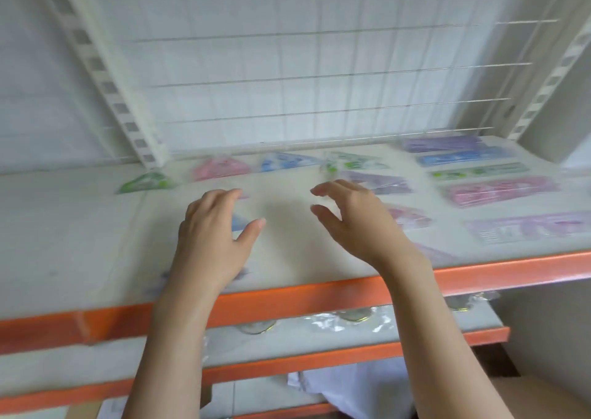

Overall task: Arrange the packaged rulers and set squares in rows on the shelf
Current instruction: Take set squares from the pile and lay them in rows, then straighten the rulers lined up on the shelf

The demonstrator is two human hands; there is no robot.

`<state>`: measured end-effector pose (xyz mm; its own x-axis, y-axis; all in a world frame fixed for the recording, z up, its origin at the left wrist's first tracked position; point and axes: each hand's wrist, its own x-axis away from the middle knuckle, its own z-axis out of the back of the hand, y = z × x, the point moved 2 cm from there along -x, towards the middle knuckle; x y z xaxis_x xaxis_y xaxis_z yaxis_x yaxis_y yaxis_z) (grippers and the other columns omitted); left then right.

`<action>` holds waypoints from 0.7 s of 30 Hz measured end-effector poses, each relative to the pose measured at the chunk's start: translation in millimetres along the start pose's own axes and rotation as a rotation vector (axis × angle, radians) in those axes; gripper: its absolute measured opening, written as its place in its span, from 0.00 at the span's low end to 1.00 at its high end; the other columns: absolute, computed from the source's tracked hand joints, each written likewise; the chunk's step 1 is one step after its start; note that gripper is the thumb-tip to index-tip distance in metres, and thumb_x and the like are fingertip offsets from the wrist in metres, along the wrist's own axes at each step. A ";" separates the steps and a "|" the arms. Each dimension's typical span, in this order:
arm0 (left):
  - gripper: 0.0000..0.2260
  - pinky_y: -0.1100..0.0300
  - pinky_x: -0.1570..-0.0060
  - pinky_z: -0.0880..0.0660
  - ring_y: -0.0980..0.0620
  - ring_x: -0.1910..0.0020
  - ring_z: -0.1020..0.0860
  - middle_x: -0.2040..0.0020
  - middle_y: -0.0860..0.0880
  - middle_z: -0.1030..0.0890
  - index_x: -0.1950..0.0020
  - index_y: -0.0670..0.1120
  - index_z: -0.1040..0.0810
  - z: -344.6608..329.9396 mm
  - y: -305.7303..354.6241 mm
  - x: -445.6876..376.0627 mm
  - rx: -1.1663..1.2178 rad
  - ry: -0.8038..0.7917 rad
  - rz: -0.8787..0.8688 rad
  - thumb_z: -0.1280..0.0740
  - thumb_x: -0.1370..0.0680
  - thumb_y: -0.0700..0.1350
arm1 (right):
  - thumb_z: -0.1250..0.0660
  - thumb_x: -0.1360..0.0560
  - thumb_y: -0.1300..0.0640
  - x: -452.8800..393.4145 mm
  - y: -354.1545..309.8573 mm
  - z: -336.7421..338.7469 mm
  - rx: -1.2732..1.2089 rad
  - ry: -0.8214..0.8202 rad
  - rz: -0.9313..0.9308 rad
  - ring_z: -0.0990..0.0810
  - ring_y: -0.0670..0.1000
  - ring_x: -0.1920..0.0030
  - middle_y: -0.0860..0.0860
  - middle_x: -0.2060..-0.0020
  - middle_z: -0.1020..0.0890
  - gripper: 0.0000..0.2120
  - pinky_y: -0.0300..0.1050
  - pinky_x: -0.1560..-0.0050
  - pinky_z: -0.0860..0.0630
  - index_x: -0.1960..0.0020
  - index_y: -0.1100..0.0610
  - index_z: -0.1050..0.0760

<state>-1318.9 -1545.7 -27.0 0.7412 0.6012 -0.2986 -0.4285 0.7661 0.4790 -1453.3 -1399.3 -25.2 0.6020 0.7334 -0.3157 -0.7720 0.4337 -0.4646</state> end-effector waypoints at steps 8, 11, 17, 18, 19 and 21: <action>0.22 0.47 0.40 0.31 0.39 0.39 0.29 0.39 0.42 0.24 0.36 0.41 0.26 92.4 -131.7 49.0 -0.103 0.026 0.077 0.30 0.26 0.49 | 0.36 0.25 0.54 3.2 -151.6 -91.8 -0.074 -0.095 0.090 0.24 0.58 0.42 0.53 0.43 0.20 0.15 0.55 0.43 0.28 0.41 0.57 0.23; 0.22 0.49 0.40 0.32 0.41 0.38 0.29 0.39 0.43 0.25 0.35 0.42 0.27 114.4 -169.4 60.1 -0.099 0.018 0.104 0.31 0.26 0.50 | 0.38 0.26 0.51 7.5 -189.2 -113.6 -0.082 -0.115 0.084 0.24 0.58 0.42 0.53 0.44 0.20 0.16 0.56 0.43 0.27 0.41 0.56 0.23; 0.21 0.50 0.39 0.33 0.42 0.37 0.30 0.38 0.44 0.25 0.35 0.43 0.27 135.6 -212.3 66.7 -0.072 0.014 0.155 0.32 0.25 0.50 | 0.35 0.23 0.56 -2.0 -227.1 -138.8 -0.087 -0.125 0.086 0.25 0.56 0.42 0.52 0.43 0.22 0.13 0.49 0.43 0.29 0.40 0.57 0.24; 0.21 0.50 0.39 0.33 0.42 0.38 0.29 0.39 0.44 0.25 0.35 0.43 0.26 137.2 -217.4 64.1 -0.071 0.021 0.161 0.32 0.25 0.50 | 0.35 0.24 0.56 -5.4 -232.0 -142.8 -0.093 -0.130 0.097 0.25 0.56 0.43 0.52 0.44 0.21 0.13 0.50 0.43 0.28 0.41 0.57 0.23; 0.20 0.51 0.39 0.33 0.42 0.38 0.29 0.39 0.44 0.25 0.36 0.43 0.26 138.4 -221.8 61.3 -0.069 0.027 0.167 0.32 0.25 0.50 | 0.35 0.24 0.56 -8.8 -235.9 -147.0 -0.100 -0.137 0.108 0.25 0.56 0.43 0.53 0.44 0.21 0.12 0.50 0.44 0.28 0.41 0.57 0.23; 0.20 0.51 0.39 0.34 0.43 0.38 0.30 0.39 0.44 0.25 0.36 0.43 0.26 140.7 -228.2 54.5 -0.061 0.041 0.182 0.32 0.25 0.50 | 0.35 0.23 0.55 -17.0 -241.2 -154.8 -0.101 -0.155 0.125 0.25 0.56 0.43 0.52 0.44 0.21 0.13 0.49 0.43 0.29 0.40 0.57 0.23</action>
<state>-1108.0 -1719.8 -36.4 0.6279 0.7386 -0.2455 -0.5845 0.6557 0.4778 -1245.7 -1597.4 -35.8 0.4586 0.8532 -0.2487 -0.8094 0.2855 -0.5132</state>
